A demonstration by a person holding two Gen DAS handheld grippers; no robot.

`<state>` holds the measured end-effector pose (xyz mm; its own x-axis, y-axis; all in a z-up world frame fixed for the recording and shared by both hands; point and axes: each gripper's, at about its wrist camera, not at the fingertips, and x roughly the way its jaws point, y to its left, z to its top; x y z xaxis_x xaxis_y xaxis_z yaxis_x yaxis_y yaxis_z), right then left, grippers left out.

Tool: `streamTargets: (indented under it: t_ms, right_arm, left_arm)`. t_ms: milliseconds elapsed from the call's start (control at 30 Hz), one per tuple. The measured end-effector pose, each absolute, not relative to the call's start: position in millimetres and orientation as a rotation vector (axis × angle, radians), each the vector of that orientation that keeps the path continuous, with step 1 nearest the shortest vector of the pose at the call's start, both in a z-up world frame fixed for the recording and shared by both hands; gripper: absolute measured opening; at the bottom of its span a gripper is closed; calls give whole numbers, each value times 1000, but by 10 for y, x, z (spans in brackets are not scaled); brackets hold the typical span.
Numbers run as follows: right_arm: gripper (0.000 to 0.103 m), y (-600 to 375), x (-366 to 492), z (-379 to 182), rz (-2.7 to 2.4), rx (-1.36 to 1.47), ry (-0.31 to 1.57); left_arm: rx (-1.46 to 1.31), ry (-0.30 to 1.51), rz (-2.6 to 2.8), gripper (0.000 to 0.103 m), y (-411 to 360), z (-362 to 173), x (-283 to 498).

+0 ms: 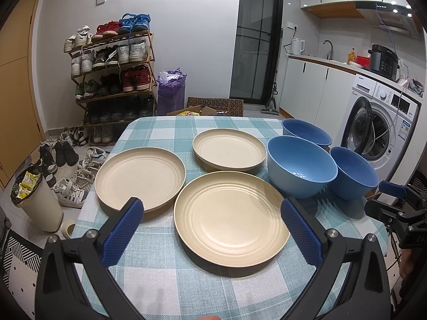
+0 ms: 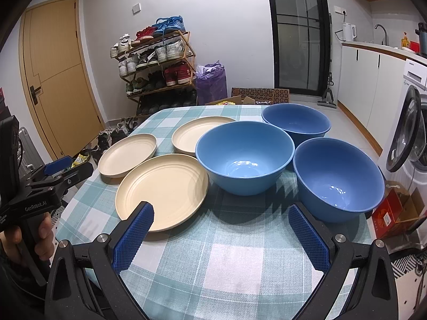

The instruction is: Organize plates and bowls

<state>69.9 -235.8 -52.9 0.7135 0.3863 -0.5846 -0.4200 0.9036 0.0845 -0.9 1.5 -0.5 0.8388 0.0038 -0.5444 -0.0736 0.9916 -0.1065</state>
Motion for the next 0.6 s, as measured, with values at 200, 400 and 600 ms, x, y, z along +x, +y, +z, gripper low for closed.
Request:
streamTargets:
  t_ms: [200,400,600]
  right_arm:
    - [103,-2340,663,-533,447,-58,637]
    - [103,-2347,676,-528,442,-57,637]
    - [103,-2323,666,-553,443,-58,637]
  left_arm:
    - [-124,575,41,103,13,-6,-10]
    - [-125,575,42,103,14,-7,-11]
    - [-126,576,42,103,45,26,-23]
